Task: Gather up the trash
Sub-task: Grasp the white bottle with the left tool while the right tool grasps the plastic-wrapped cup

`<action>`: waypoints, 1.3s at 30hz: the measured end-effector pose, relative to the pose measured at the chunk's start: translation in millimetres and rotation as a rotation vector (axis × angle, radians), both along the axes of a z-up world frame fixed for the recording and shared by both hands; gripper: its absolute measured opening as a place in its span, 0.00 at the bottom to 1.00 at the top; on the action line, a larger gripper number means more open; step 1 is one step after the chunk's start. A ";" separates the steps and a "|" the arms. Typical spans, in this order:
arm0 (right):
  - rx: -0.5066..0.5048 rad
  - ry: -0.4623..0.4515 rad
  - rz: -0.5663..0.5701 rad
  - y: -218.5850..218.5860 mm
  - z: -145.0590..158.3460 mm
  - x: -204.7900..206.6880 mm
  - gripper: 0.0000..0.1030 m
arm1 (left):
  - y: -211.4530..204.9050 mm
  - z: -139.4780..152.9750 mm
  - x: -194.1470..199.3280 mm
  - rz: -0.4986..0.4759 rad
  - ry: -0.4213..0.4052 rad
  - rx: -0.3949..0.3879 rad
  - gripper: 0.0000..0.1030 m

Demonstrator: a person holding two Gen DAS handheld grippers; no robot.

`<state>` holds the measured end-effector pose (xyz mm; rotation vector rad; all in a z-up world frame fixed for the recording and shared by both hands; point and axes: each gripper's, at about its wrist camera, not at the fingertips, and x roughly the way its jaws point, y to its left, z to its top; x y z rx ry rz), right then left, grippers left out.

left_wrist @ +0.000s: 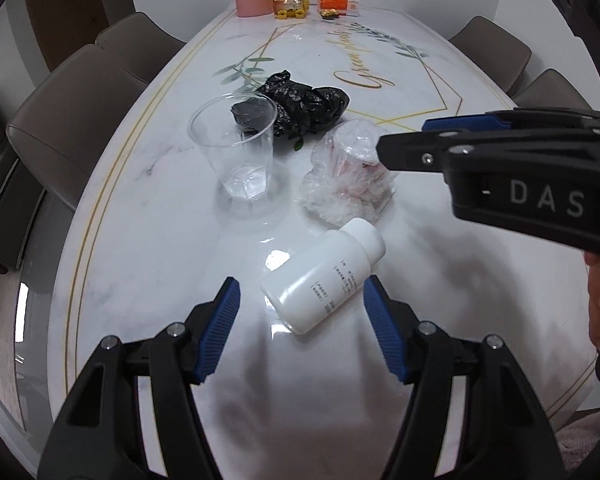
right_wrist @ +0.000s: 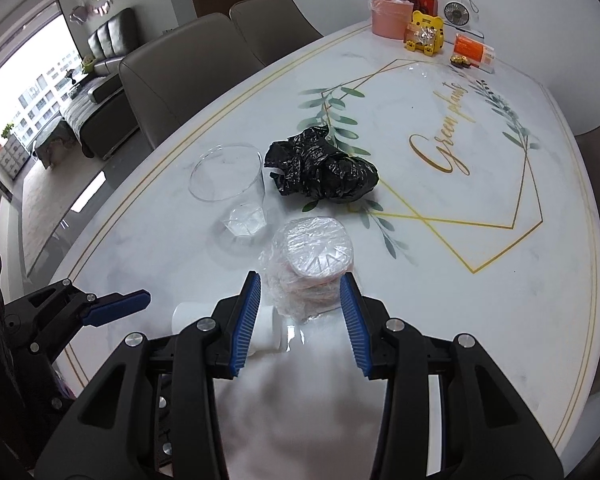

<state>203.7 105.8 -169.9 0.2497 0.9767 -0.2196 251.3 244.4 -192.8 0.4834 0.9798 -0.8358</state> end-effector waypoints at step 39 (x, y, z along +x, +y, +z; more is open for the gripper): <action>-0.004 -0.023 0.136 -29.8 -15.4 21.6 0.42 | -24.6 -30.5 -6.8 0.031 0.064 -0.088 0.48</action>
